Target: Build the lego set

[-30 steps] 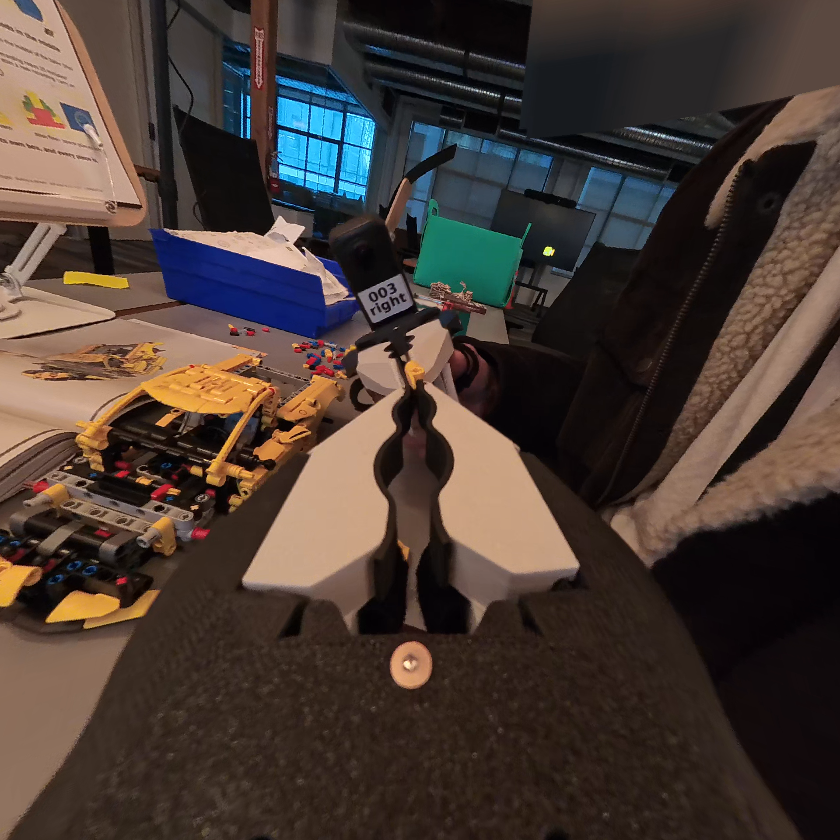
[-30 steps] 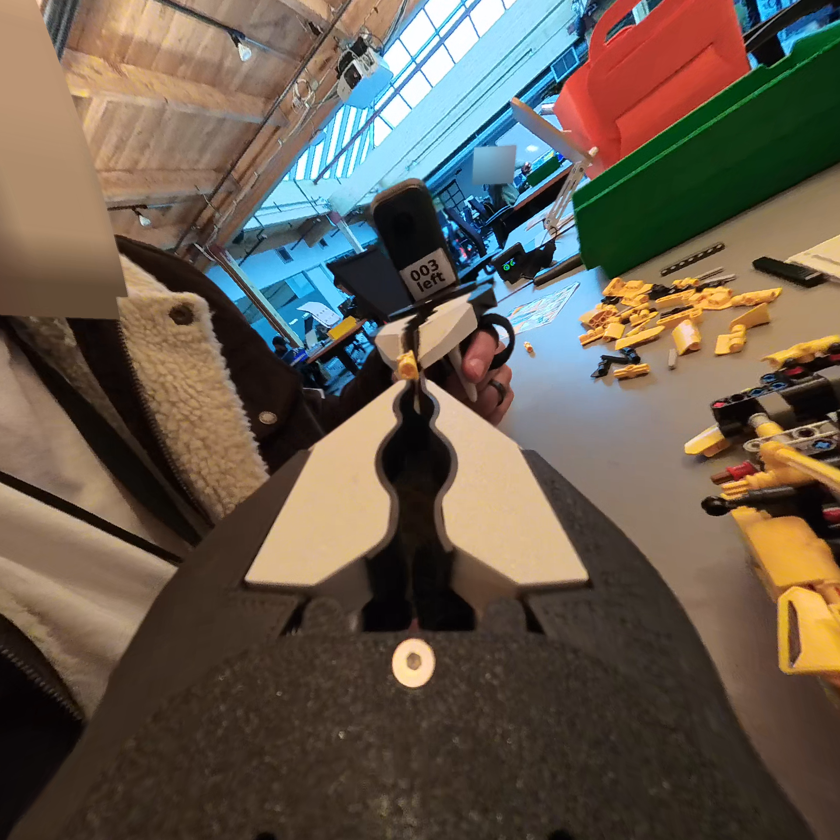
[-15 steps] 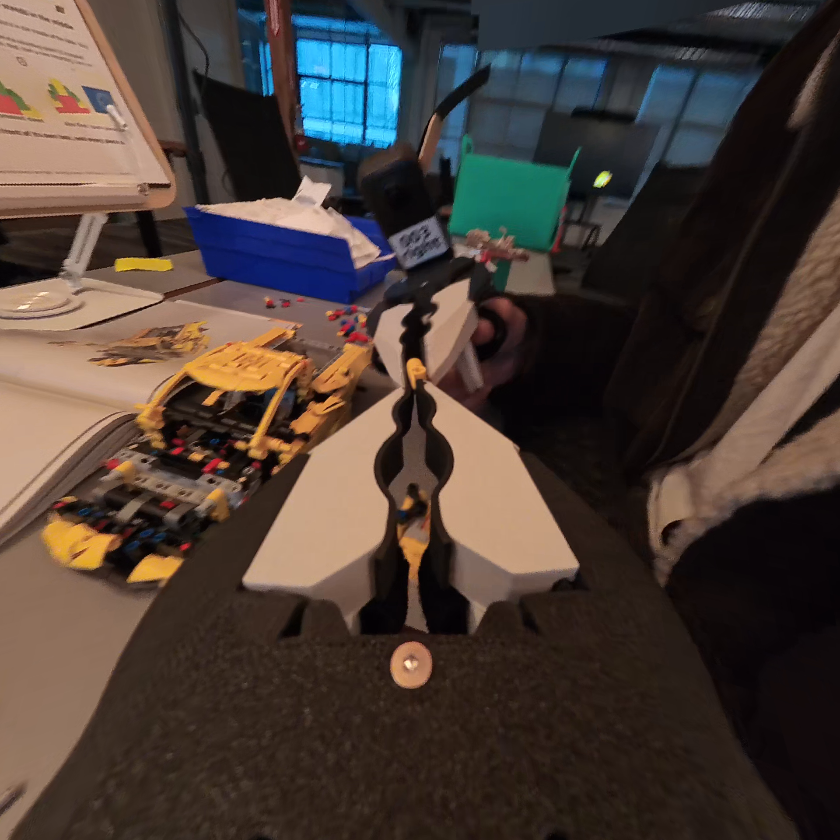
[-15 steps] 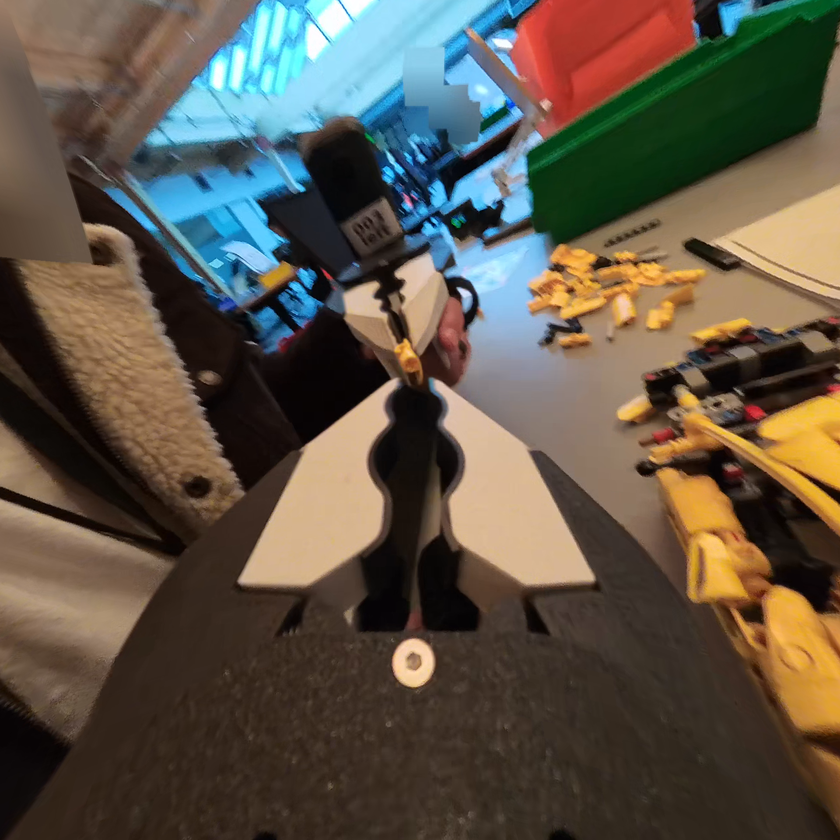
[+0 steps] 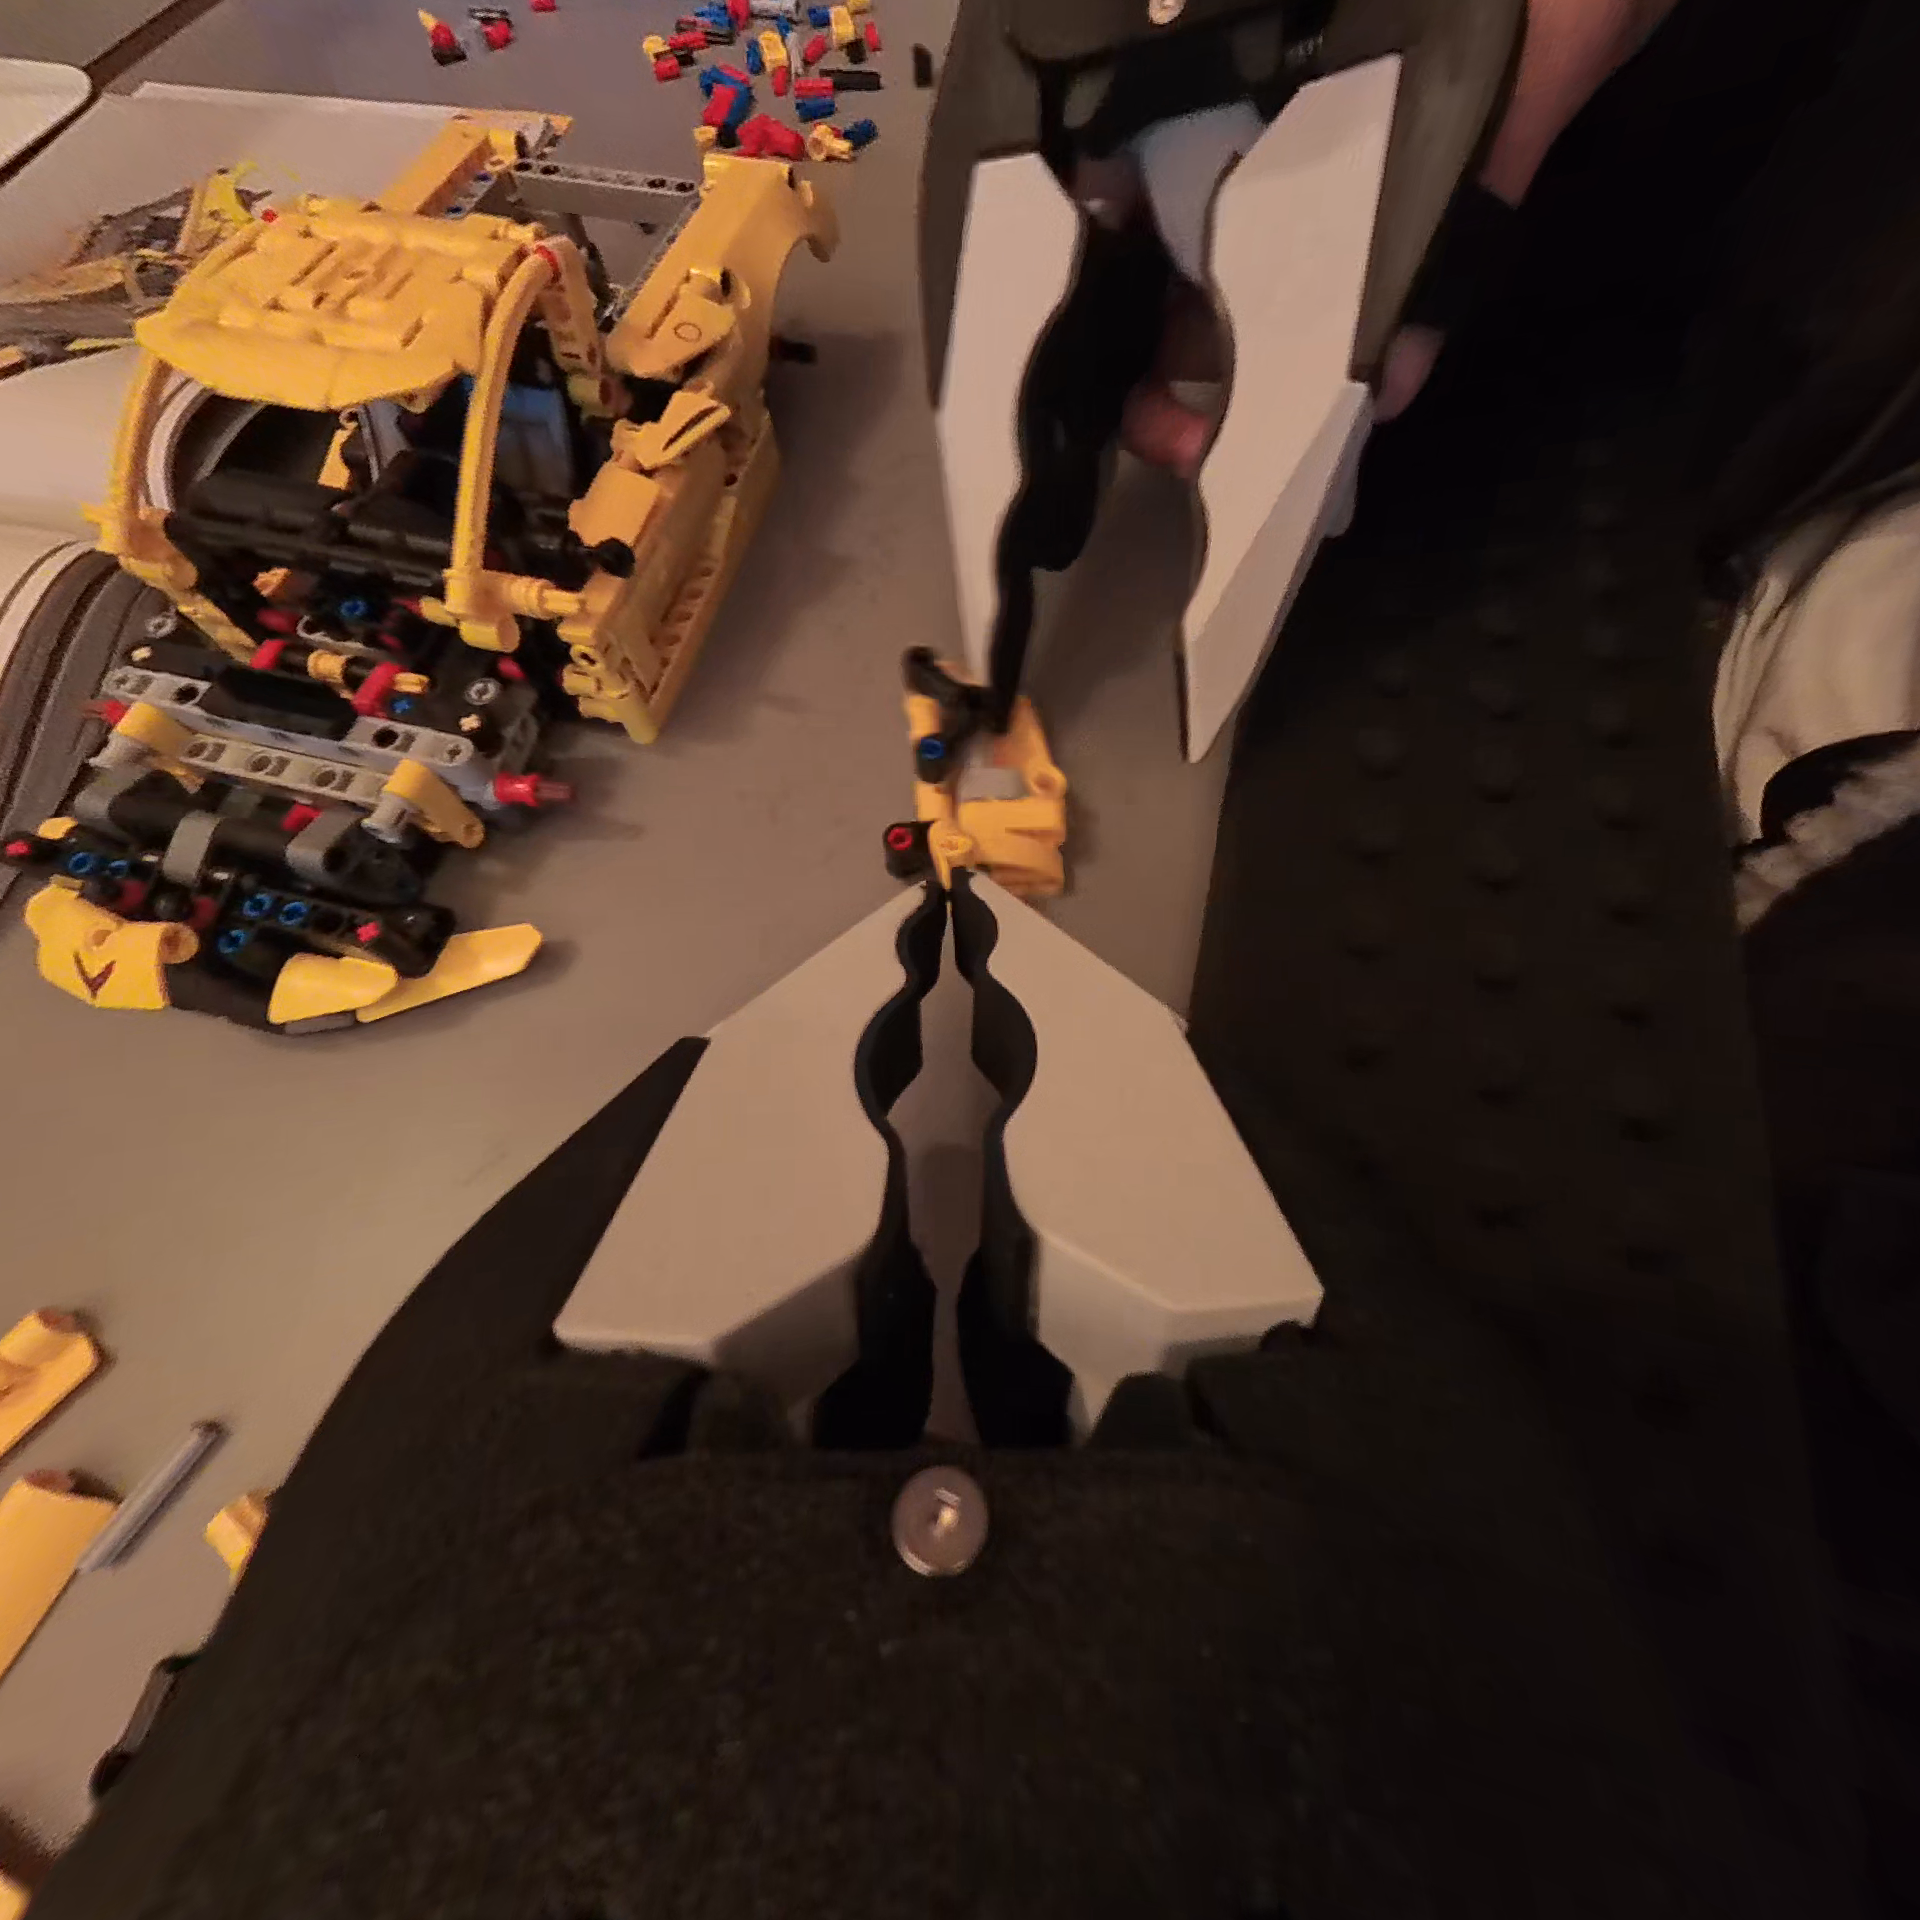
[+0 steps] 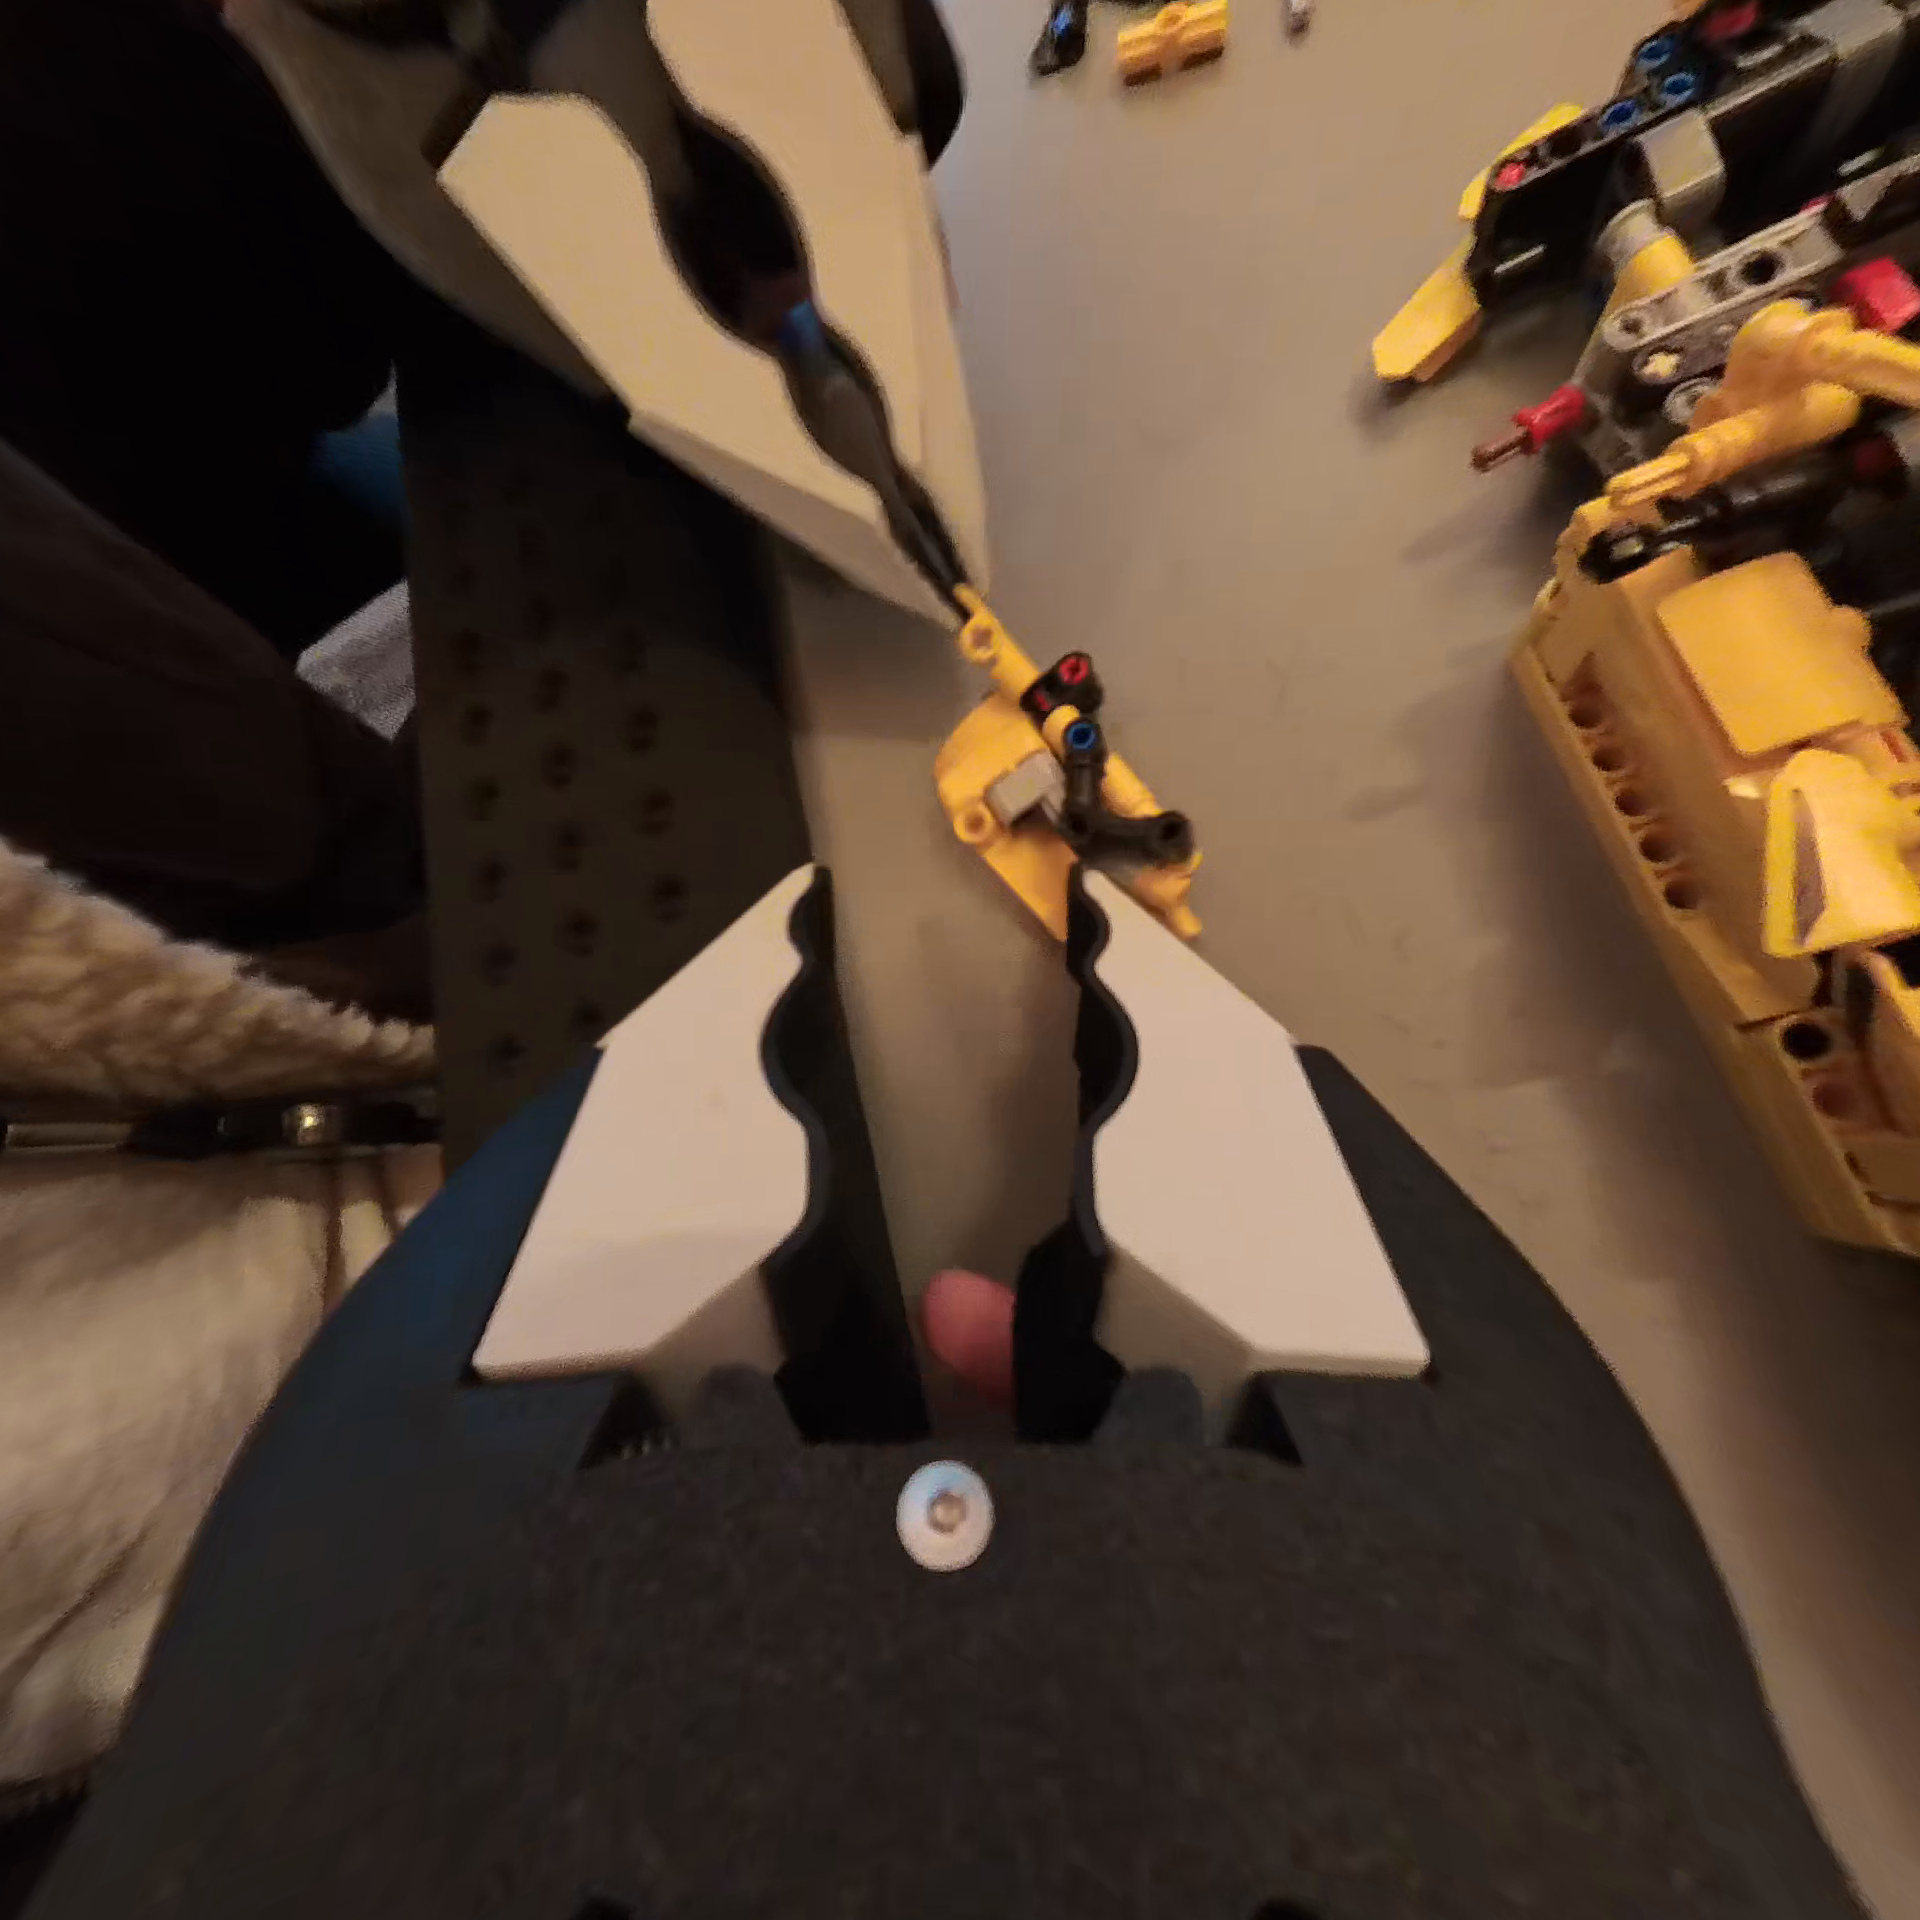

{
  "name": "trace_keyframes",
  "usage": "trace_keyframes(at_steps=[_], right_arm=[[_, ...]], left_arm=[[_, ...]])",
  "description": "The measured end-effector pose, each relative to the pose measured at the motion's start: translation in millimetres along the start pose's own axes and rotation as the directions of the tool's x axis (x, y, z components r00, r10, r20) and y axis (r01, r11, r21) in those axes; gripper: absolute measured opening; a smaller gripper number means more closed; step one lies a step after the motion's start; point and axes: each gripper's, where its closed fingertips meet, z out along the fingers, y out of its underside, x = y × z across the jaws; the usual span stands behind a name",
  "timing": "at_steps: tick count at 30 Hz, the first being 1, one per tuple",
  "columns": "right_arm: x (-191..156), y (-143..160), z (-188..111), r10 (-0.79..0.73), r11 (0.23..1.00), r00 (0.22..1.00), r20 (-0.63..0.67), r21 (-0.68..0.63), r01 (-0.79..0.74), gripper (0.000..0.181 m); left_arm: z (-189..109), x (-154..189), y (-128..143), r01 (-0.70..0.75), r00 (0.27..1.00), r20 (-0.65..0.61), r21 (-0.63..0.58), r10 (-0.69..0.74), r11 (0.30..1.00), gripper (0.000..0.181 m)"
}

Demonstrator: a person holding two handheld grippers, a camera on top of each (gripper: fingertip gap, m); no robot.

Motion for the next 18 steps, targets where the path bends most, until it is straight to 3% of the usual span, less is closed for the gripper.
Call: trace_keyframes(at_steps=[4,7,9,11,13,18], right_arm=[[11,1,-5,0.007,0.999,0.999,-0.043,-0.049,-0.009,0.044],[21,-10,-20,-0.036,0.999,0.991,-0.129,-0.03,0.033,0.041],[32,-18,-24,-0.112,0.994,0.972,-0.204,-0.043,0.105,0.04],[42,-12,-23,-0.251,0.964,0.941,-0.227,-0.152,0.22,0.042],[46,-9,-26,-0.391,0.909,0.903,-0.175,-0.228,0.349,0.045],[39,-21,-25,-0.612,0.762,0.79,0.033,-0.242,0.6,0.023]], left_arm=[[0,1,-2,-0.006,1.0,-0.003,0.008,0.006,1.0,0.001],[-8,-7,-10,0.037,0.999,0.015,0.079,-0.038,0.996,0.001],[-14,-16,-14,0.062,0.997,0.047,0.12,-0.068,0.991,0.001],[-17,-23,-17,0.075,0.994,0.07,0.148,-0.086,0.986,0.001],[-20,-24,-18,0.087,0.992,0.076,0.172,-0.101,0.981,0.001],[-22,-27,-18,0.085,0.99,0.097,0.187,-0.105,0.979,0.001]])
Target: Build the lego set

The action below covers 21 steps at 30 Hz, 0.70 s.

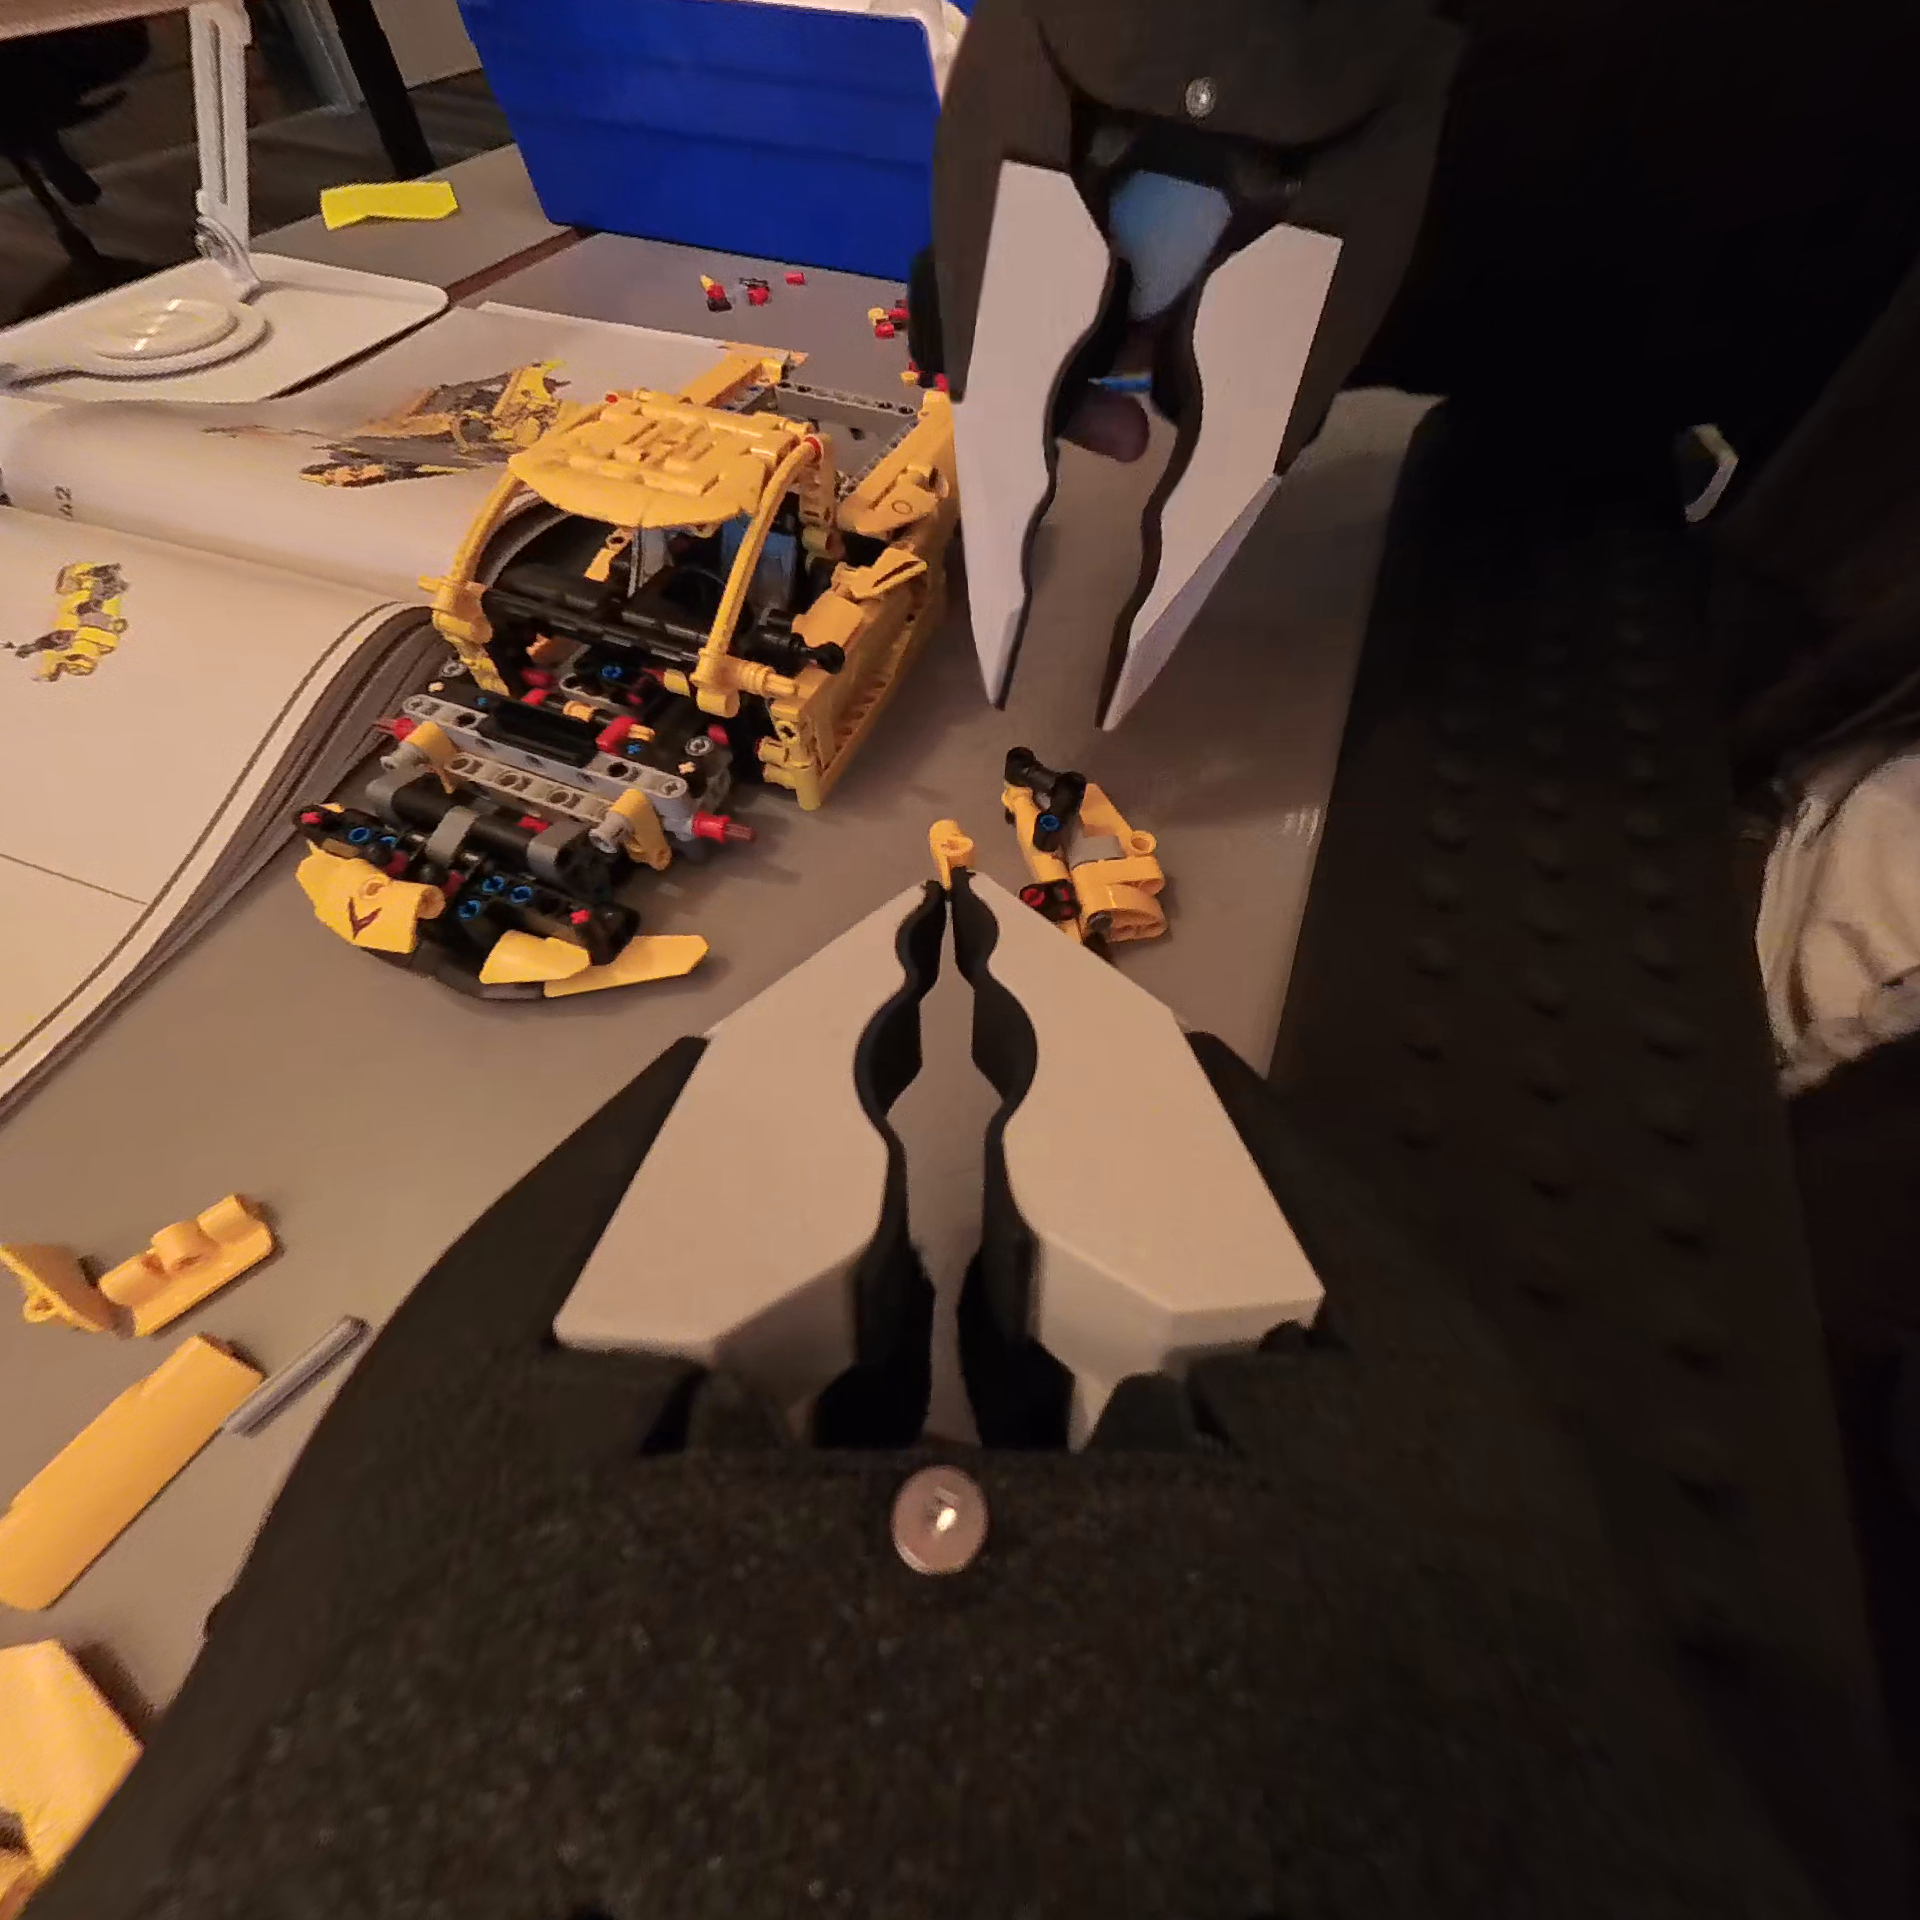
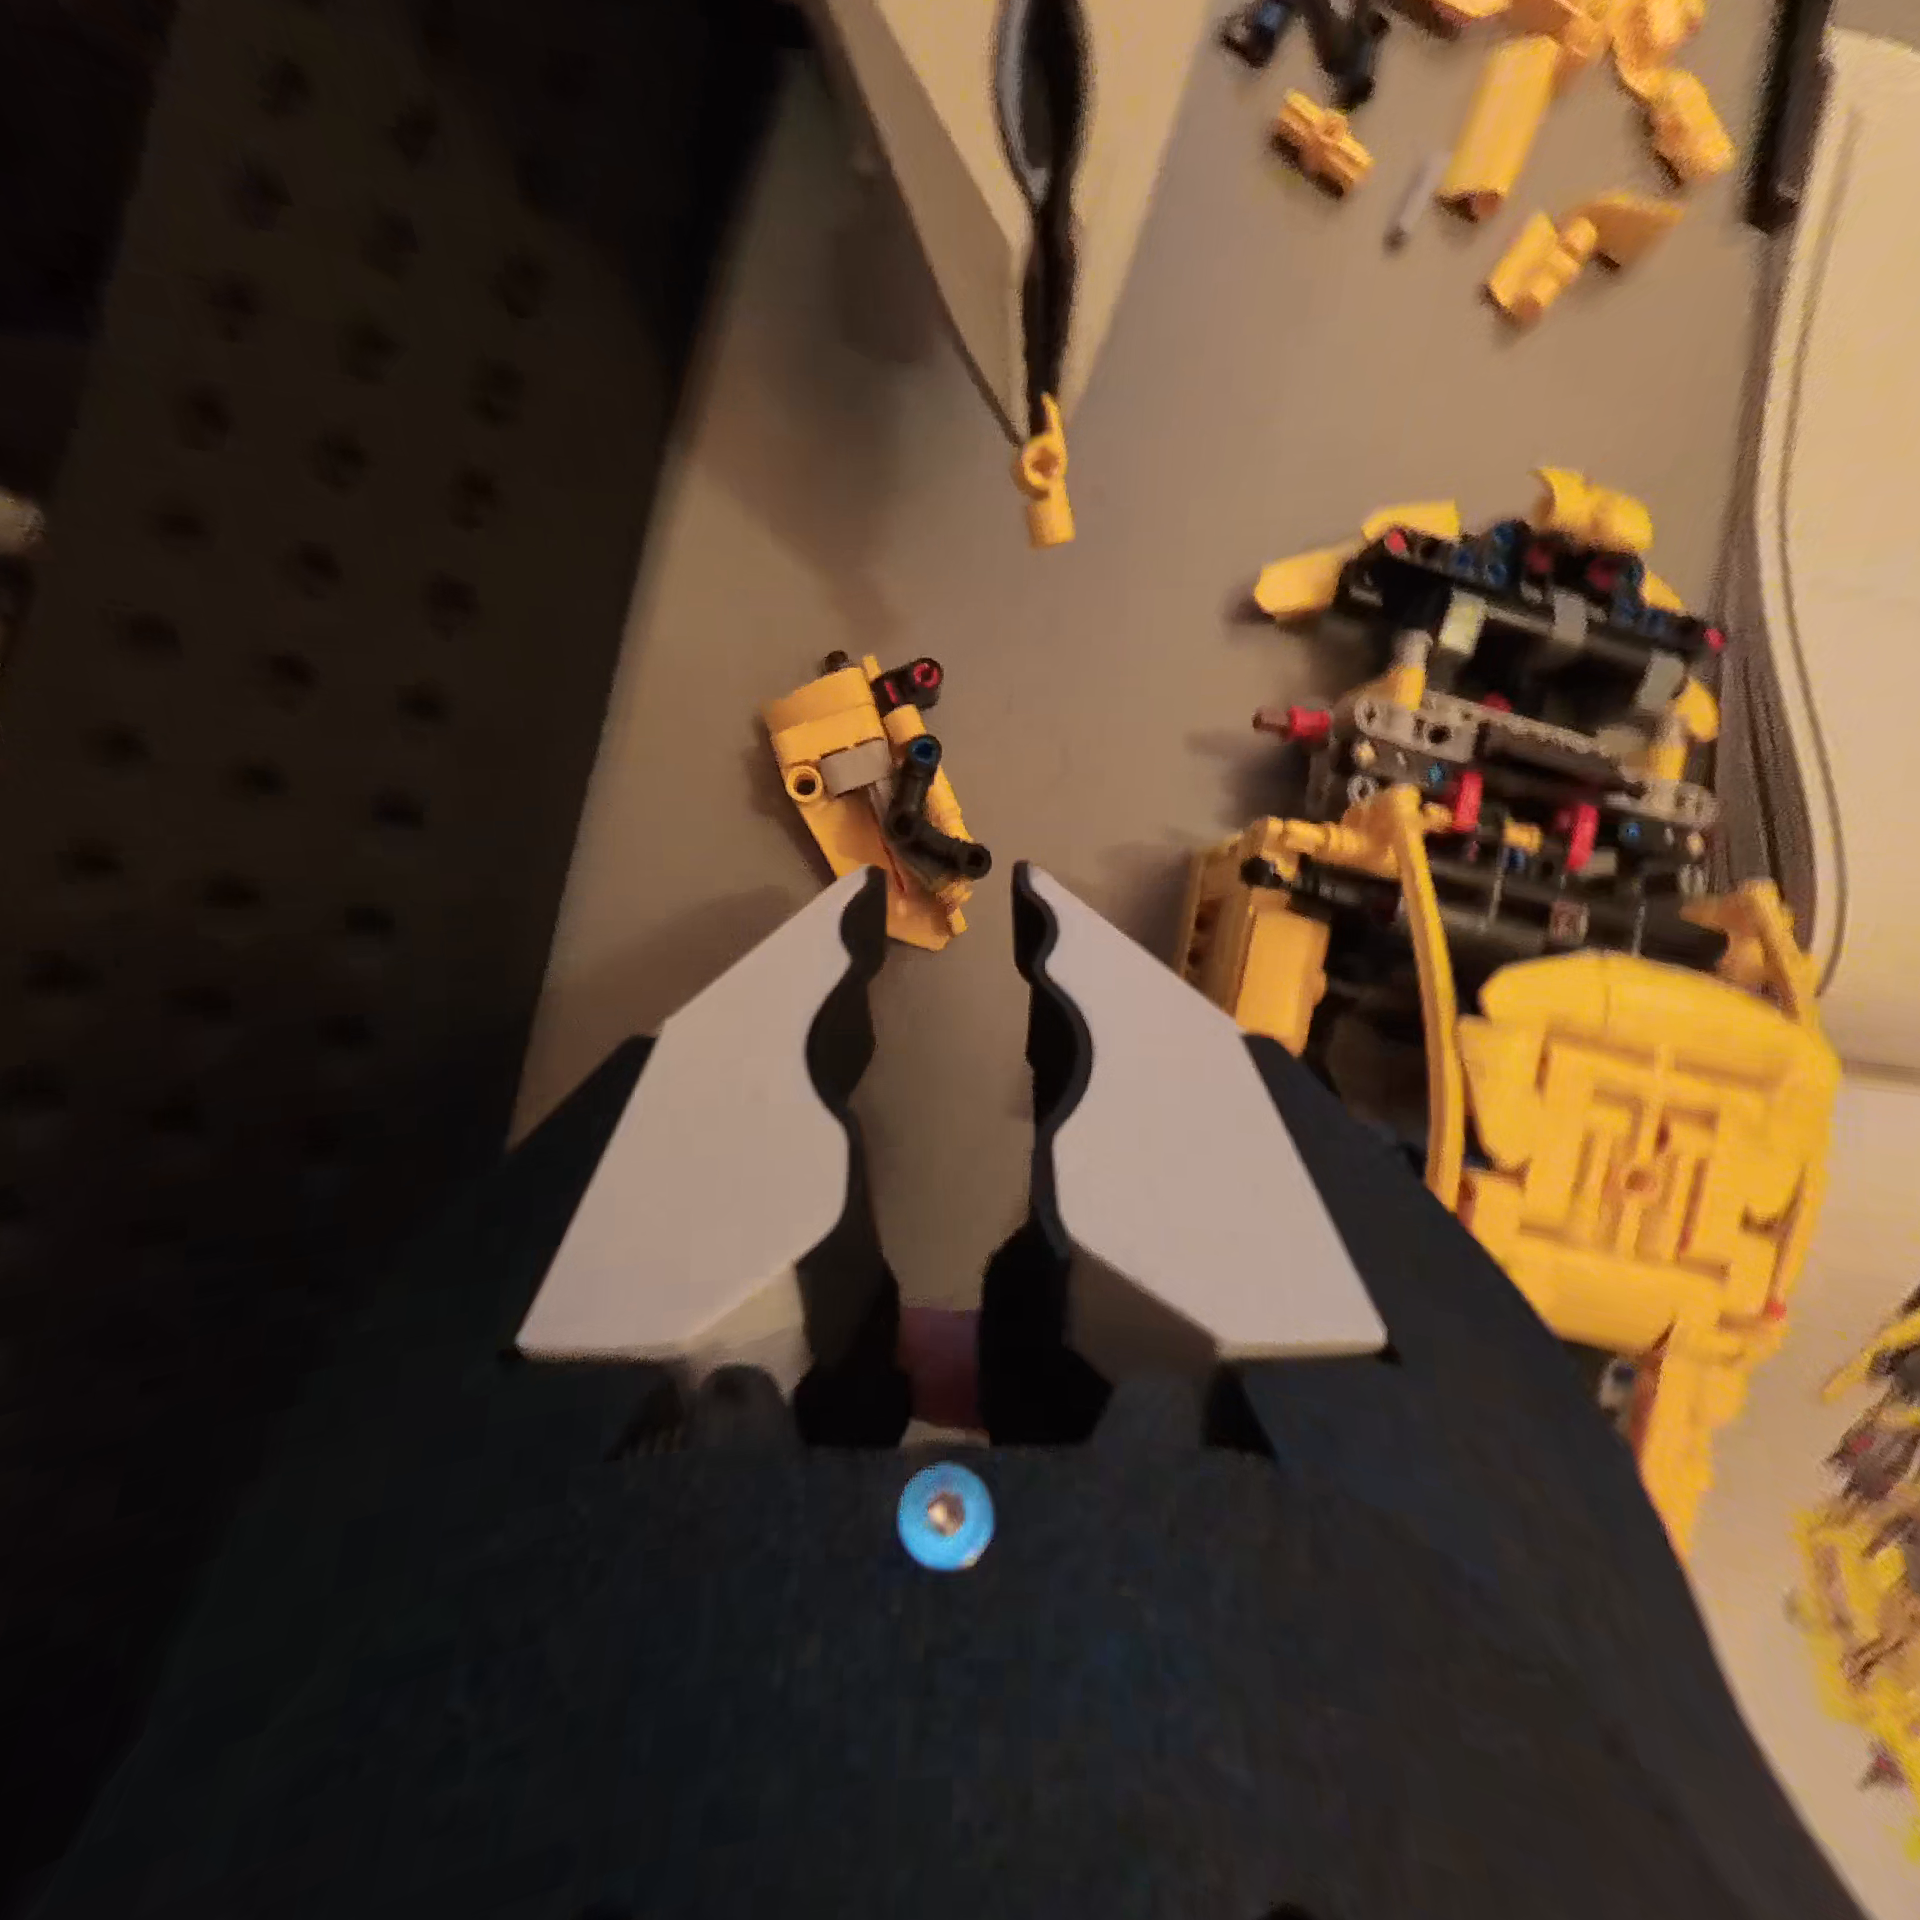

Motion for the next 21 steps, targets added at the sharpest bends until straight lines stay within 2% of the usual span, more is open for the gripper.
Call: trace_keyframes(at_steps=[3,6,12,14,16,19,21], right_arm=[[-2,4,8,-0.109,0.989,0.991,0.079,-0.092,0.116,0.023],[2,7,17,-0.149,0.974,0.983,0.11,-0.155,0.165,0.023],[0,6,26,-0.173,0.966,0.976,0.135,-0.169,0.195,0.017],[7,6,23,-0.228,0.956,0.971,0.068,-0.173,0.236,0.016],[15,-10,14,-0.329,0.942,0.942,-0.067,-0.096,0.323,0.015],[21,-41,-6,-0.408,0.899,0.861,-0.304,0.033,0.437,0.014],[20,-63,-19,-0.429,0.835,0.769,-0.473,0.117,0.538,0.014]], left_arm=[[-1,-1,0,0.004,1.0,0.006,0.004,-0.004,1.0,0.001],[-3,-2,-1,0.014,1.0,0.004,0.018,-0.014,1.0,0.001],[-5,-5,-1,0.038,0.999,0.006,0.025,-0.038,0.999,0.001],[-6,-10,1,0.063,0.998,0.023,0.019,-0.063,0.998,0.001],[-10,-18,-4,0.094,0.994,0.054,0.051,-0.097,0.994,0.001],[-21,-34,-16,0.153,0.98,0.106,0.144,-0.169,0.978,0.001],[-29,-41,-26,0.157,0.974,0.126,0.217,-0.187,0.963,0.001]])
